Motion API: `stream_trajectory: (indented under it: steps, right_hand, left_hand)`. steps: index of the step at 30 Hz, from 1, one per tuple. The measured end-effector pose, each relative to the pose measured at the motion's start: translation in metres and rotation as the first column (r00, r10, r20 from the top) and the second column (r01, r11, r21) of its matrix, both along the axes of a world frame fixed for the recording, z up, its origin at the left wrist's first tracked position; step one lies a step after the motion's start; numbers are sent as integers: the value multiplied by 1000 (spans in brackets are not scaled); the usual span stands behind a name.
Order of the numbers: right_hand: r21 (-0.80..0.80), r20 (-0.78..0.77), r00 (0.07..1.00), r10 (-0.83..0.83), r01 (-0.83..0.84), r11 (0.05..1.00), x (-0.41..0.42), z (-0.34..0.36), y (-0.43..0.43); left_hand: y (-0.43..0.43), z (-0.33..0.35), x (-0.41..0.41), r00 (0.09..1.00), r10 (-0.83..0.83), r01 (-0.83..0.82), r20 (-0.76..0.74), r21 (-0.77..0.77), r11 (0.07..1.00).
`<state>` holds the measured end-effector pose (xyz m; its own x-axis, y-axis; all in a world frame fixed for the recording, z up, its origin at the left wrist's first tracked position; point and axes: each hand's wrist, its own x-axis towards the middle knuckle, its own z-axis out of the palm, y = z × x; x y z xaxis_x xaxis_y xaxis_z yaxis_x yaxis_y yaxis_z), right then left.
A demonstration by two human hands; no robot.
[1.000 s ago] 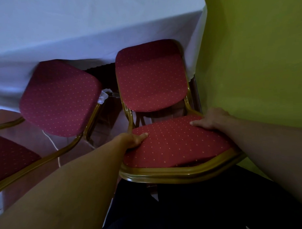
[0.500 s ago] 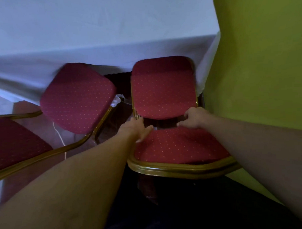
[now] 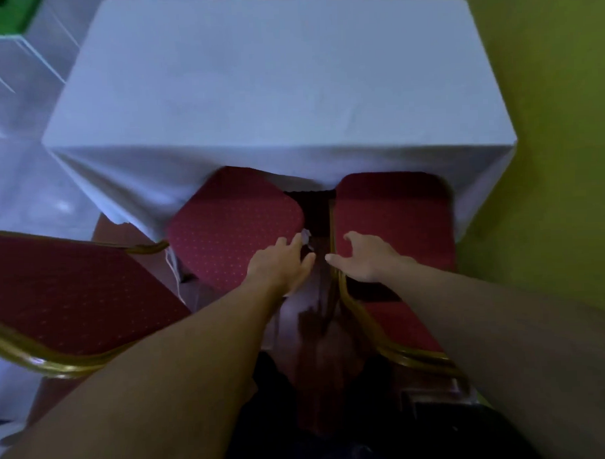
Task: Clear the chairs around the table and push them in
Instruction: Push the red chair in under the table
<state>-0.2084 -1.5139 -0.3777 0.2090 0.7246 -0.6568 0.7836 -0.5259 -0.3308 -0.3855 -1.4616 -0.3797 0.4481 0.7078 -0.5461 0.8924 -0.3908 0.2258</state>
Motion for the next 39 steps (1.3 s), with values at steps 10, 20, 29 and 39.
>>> stream_trajectory:
  steps: [10, 20, 29, 39]
  right_hand:
    - [9, -74, 997, 32, -31, 999, -111, 5, 48]
    - [1, -29, 993, 115, -115, 993, -133, 4, 99]
    - [-61, -10, 989, 144, -145, 988, -168, -12, 125]
    - [-128, -27, 1000, -14, 11, 992, -261, -41, 149]
  left_hand:
    - [55, 22, -112, 997, 46, -46, -66, 3, 999]
    - [86, 35, -135, 991, 103, -103, -80, 13, 995]
    - [112, 22, -167, 985, 103, -110, -137, -44, 993]
    - [181, -2, -252, 987, -34, 27, -157, -48, 998]
